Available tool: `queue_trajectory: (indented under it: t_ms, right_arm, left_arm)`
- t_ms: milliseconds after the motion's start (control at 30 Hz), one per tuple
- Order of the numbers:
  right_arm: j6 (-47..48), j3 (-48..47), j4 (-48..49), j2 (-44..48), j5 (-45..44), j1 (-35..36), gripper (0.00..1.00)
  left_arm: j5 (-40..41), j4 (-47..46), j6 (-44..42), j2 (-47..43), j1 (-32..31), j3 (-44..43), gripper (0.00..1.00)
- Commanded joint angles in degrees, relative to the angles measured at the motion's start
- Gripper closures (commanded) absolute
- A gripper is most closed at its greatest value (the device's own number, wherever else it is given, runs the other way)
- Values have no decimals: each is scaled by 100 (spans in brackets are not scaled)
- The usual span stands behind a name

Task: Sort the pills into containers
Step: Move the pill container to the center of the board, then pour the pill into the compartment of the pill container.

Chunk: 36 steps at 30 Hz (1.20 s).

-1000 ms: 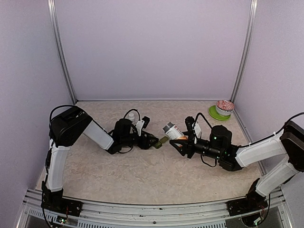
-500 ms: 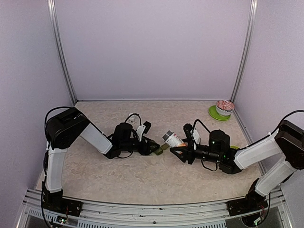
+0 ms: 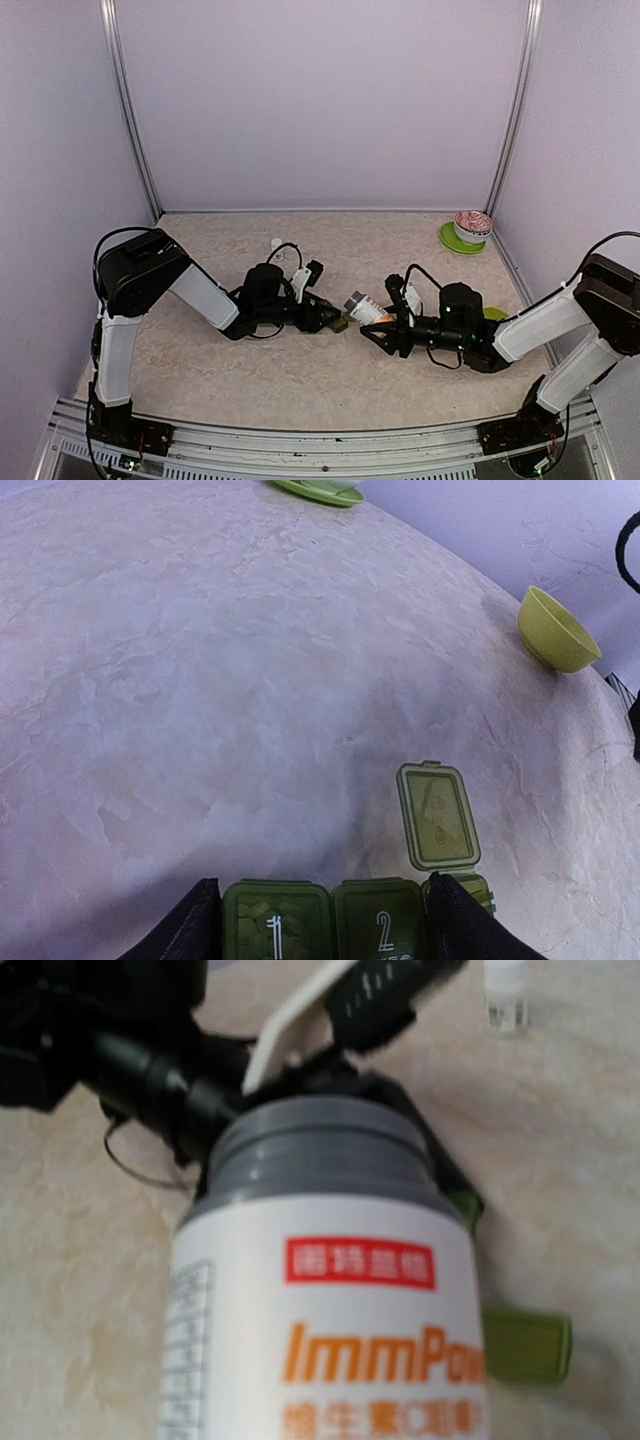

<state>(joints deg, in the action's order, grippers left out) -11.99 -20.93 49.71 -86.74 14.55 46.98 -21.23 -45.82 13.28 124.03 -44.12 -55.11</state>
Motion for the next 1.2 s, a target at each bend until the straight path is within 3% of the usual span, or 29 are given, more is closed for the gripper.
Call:
queue_trajectory:
  t_ms: [0, 1167]
  right_arm:
    - [-92, 111, 50, -116, -8, 64, 100]
    - [-11, -609, -822, -936, 20, 73, 100]
  left_arm:
    - [125, 72, 56, 2, -35, 67, 34]
    - [550, 25, -176, 21, -176, 141, 32]
